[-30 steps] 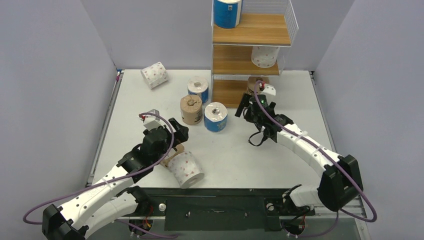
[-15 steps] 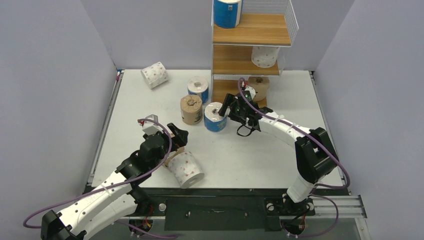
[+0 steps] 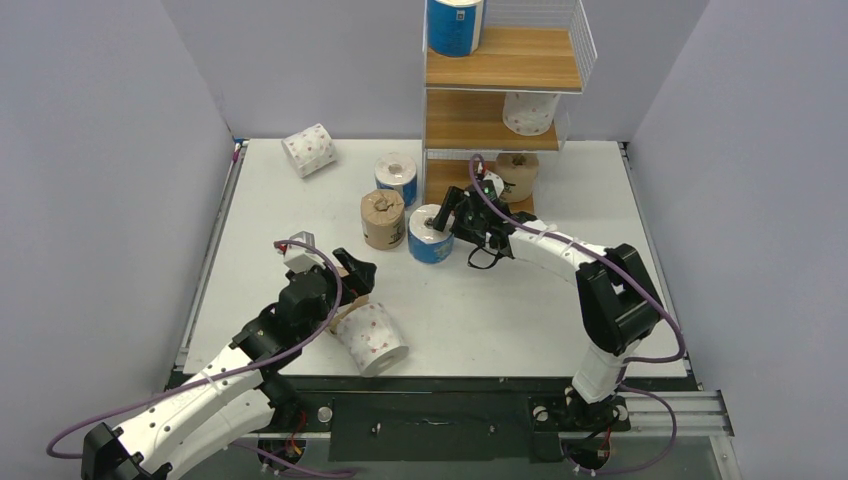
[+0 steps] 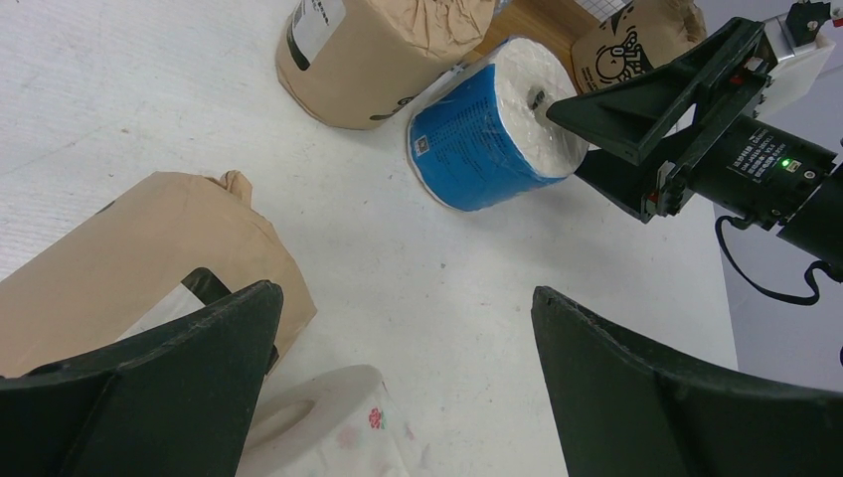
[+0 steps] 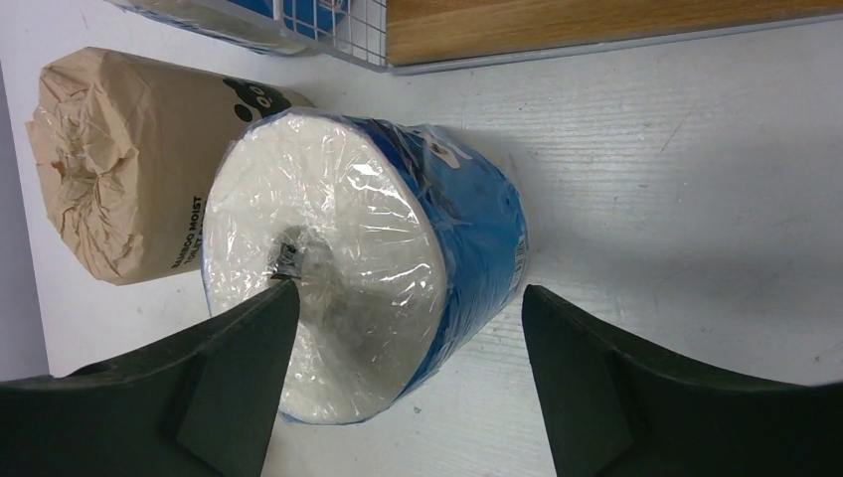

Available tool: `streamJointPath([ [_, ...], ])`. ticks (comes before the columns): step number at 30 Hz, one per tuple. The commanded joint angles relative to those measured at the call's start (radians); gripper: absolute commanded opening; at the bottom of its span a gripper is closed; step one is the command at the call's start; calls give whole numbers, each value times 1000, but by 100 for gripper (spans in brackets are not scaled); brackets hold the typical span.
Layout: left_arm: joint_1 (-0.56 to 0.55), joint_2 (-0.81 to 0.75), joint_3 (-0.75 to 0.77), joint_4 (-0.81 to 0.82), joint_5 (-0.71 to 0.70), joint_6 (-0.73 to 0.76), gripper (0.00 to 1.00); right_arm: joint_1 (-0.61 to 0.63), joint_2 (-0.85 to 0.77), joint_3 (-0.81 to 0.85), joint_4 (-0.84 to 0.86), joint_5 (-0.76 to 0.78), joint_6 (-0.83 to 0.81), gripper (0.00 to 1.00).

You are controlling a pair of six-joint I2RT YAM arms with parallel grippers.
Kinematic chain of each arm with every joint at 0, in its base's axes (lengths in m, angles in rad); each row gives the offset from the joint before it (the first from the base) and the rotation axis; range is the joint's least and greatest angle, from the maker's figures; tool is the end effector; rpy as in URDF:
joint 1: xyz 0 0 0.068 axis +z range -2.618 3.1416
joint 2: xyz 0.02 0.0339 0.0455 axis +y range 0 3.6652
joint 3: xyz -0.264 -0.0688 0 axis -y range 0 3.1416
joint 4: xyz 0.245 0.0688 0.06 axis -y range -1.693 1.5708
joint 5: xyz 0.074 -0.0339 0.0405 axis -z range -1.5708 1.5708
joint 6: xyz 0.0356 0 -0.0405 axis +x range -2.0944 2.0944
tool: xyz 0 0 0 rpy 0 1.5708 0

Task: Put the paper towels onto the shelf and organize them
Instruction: Pick up the paper towel from the center of the board.

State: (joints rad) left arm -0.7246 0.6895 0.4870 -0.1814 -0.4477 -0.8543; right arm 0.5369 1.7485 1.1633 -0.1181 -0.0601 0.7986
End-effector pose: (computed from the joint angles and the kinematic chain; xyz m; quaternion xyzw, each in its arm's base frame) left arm 0.1351 -0.0990 0.2512 -0.1763 0.7986 -0.2575 0.5147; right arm 0.3320 0.2001 0.2172 0.1058 0.9009 0.2815 0.3130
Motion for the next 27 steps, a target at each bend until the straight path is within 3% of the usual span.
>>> streamJointPath([
  [1, 6, -4, 2, 40, 10, -15, 96, -5, 11, 39, 35, 13, 8, 76],
  [14, 6, 13, 10, 37, 31, -38, 96, -5, 39, 27, 48, 14, 21, 64],
  [24, 6, 30, 5, 42, 58, -61, 97, -4, 83, 30, 34, 8, 22, 61],
  [27, 6, 30, 6, 44, 59, -62, 97, -4, 78, 22, 34, 10, 20, 55],
])
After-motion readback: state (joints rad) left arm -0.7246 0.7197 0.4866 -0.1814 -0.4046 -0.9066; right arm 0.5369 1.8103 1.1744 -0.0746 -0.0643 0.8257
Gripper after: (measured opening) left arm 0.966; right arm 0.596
